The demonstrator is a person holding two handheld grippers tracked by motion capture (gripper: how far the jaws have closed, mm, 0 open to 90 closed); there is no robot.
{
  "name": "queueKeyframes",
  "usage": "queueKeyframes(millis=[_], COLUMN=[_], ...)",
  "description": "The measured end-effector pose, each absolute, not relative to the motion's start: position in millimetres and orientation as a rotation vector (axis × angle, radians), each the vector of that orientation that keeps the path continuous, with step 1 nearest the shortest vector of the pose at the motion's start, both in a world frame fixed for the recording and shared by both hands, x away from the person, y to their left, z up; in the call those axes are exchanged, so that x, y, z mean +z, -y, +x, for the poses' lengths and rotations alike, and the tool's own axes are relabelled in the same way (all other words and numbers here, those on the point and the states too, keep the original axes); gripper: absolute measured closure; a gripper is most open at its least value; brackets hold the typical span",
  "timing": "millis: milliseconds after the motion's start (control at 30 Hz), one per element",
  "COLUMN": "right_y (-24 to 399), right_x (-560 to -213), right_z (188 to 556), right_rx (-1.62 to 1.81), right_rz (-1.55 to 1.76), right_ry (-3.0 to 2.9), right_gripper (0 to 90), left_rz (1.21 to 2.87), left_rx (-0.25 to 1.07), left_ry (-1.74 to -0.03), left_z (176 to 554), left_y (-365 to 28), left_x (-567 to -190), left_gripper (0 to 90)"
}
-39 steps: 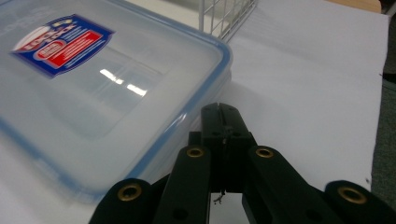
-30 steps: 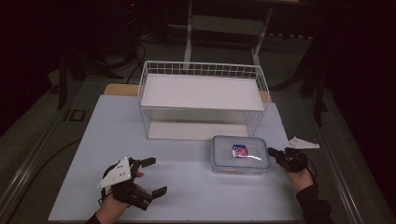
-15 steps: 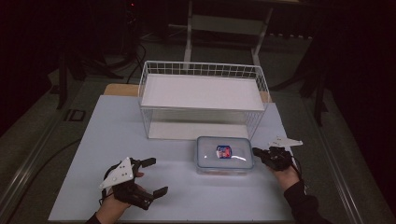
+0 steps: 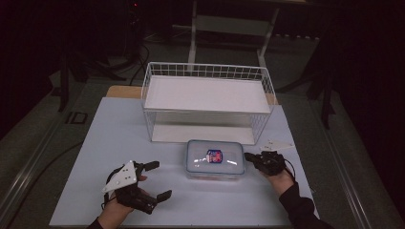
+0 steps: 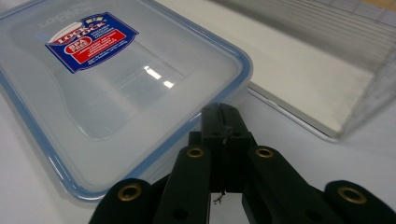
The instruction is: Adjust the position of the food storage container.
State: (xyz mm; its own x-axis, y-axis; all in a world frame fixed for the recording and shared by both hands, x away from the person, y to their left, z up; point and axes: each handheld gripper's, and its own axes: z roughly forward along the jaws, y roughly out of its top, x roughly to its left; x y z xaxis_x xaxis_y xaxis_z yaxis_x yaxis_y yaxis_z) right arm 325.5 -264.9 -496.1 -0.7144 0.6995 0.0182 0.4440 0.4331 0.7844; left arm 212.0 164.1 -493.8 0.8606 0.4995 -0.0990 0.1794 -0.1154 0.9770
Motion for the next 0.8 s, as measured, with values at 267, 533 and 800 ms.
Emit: queueKeyframes(millis=[267,533,800], right_y=[244.7,227.7,217.0], right_x=[-495.5,-496.0,-497.0], right_z=[324.5,327.7,330.8], right_rx=[1.169,1.181,1.181], right_rz=[0.928,0.894,0.866], right_ry=[-2.417,-2.438,-2.438], right_gripper=[90.0,90.0,90.0], left_rz=[1.693,1.693,1.702], left_rx=[0.3,0.296,0.294], left_ry=[-0.531,-0.531,-0.527], left_z=[211.7,211.9,212.0], left_y=[-163.3,-163.4,-162.3], left_x=[-493.9,-494.3,-495.3], left_gripper=[0.0,0.0,0.0])
